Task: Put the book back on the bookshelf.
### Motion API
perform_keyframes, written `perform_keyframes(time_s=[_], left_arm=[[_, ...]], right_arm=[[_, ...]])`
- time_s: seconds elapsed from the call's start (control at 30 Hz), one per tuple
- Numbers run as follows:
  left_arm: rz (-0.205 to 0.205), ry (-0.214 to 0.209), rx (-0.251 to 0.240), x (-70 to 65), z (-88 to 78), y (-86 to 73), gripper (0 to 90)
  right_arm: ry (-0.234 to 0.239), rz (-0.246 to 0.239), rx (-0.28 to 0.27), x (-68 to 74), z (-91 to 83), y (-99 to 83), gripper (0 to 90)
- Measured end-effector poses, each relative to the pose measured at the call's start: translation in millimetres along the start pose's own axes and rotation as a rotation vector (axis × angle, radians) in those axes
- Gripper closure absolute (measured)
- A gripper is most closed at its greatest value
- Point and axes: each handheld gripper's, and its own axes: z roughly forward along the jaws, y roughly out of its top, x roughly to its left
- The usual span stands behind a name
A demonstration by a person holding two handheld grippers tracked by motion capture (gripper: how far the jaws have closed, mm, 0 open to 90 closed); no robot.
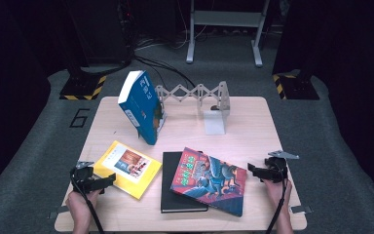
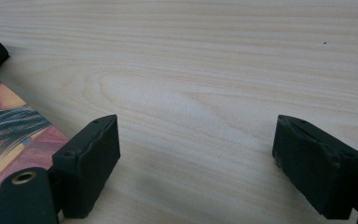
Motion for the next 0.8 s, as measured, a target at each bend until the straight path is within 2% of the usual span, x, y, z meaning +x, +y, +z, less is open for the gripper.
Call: perform_keyframes(time_s=[0.03,0.07,0.37,0.5,0.57,0.67,0.77,0.8], left_arm=[[0.006,-0.010,0.002,-4.0,-2.4,-0.4,0.0],[0.014,-0.011,-0.020,-8.1,-3.0,-1.0,0.0],[0.057,-0.139,-0.017,-41.4,-4.6,-0.2,0.0],[0.063,-0.197,-0.009,-51.6,-5.4,0.2,0.0],[0.077,-0.210,-0.010,-57.5,-7.9,1.9,0.0],[0.092,-0.240,-0.012,-67.0,-10.8,4.6,0.0],[0.122,-0.266,-0.020,-80.0,-9.0,5.3,0.0],[0.135,-0.275,-0.003,-82.0,-9.6,6.0,0.0]], right_arm=[[0.000,0.001,0.000,0.1,0.0,0.0,14.5],[0.000,0.001,0.000,0.1,0.0,0.0,14.5],[0.004,-0.006,0.012,0.5,0.0,0.1,14.5],[0.034,-0.003,0.016,1.3,-1.5,0.1,13.4],[0.043,-0.021,0.031,5.6,-4.8,-1.2,12.7],[0.063,-0.049,0.020,13.8,-13.8,-0.9,12.9],[0.110,-0.061,0.011,23.4,-23.2,0.9,12.7],[0.118,-0.078,0.011,28.5,-26.1,1.4,12.7]])
